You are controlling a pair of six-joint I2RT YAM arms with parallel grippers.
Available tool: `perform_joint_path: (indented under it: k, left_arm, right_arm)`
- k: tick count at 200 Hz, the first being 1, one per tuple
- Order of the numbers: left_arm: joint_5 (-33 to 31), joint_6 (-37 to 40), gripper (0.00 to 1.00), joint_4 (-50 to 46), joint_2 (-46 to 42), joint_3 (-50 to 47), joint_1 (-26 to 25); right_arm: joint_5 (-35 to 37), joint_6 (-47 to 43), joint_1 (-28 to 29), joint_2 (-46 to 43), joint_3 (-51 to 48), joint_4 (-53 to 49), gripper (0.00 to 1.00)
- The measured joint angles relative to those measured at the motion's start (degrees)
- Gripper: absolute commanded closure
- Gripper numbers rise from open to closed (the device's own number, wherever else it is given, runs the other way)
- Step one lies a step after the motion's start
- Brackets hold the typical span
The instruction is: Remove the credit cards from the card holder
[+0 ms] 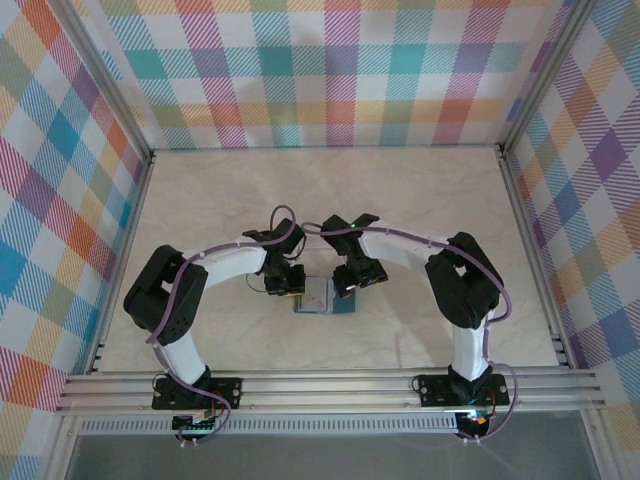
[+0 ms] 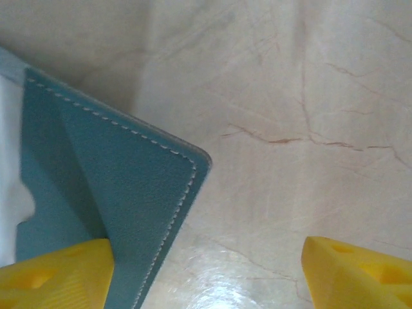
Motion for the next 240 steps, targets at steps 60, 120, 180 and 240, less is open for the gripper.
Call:
perform_joint_path:
  k: [60,120,180,240]
  left_arm:
    - [0.9,-0.8,0.84,2.6,-1.3,-2.1,0.2]
    - [2.1,-2.1,0.84,3.7,-2.0,-2.9,0.3]
    - [2.1,-2.1,0.84,2.4,-3.4,-2.8,0.3]
    - [2.8,-2.1,0.84,1.9,-4.0,-2.0,0.3]
  right_arm:
    - [7.9,0.9,1.8,3.7,2.0,-2.5,0.12]
    - [9.3,1.0,2.3,1.3,1.4,-2.0,0.16]
    - [3.3,3.0,2.1,-5.4,1.4,-0.9,0.22]
    - [-3.4,9.0,2.1,-10.3,1.4,1.6,0.52]
